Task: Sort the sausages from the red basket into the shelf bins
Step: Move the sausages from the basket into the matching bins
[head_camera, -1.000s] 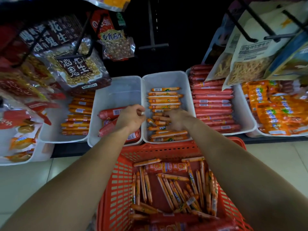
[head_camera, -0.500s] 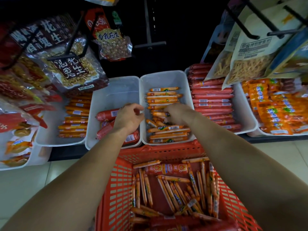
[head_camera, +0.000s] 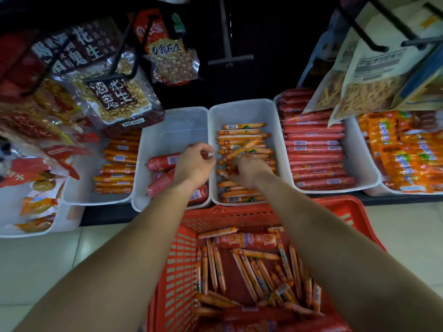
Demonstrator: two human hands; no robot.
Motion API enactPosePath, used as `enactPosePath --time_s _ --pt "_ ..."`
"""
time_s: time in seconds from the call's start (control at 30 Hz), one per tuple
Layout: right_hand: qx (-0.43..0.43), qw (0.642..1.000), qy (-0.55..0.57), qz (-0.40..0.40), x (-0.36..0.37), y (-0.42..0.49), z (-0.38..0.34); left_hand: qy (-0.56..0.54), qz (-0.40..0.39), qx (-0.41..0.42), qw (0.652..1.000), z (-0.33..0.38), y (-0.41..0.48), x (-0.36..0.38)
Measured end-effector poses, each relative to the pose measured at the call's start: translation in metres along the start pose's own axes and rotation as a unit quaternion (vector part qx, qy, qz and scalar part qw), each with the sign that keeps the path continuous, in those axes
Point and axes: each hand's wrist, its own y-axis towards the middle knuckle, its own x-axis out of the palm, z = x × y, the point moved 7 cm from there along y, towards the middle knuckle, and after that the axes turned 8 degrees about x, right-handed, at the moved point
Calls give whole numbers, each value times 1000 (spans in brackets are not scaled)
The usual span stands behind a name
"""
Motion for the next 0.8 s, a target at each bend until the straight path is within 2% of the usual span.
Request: enactPosePath --time_s 0.07,0.3,0.5,0.63,0.8 --pt "19 1000 15 16 3 -1 -4 0 -4 0 1000 -2 0 1" --pt "33 997 63 -41 21 5 -8 -2 10 -18 1000 -10 3 -5" --pt "35 997 56 -27 12 5 -7 7 4 -22 1000 -12 1 -8" --pt "0 996 76 -48 12 2 -8 8 -4 -19 1000 -9 0 -7" --pt "-38 999 7 -16 3 -4 -9 29 -43 5 999 -2 -7 -1"
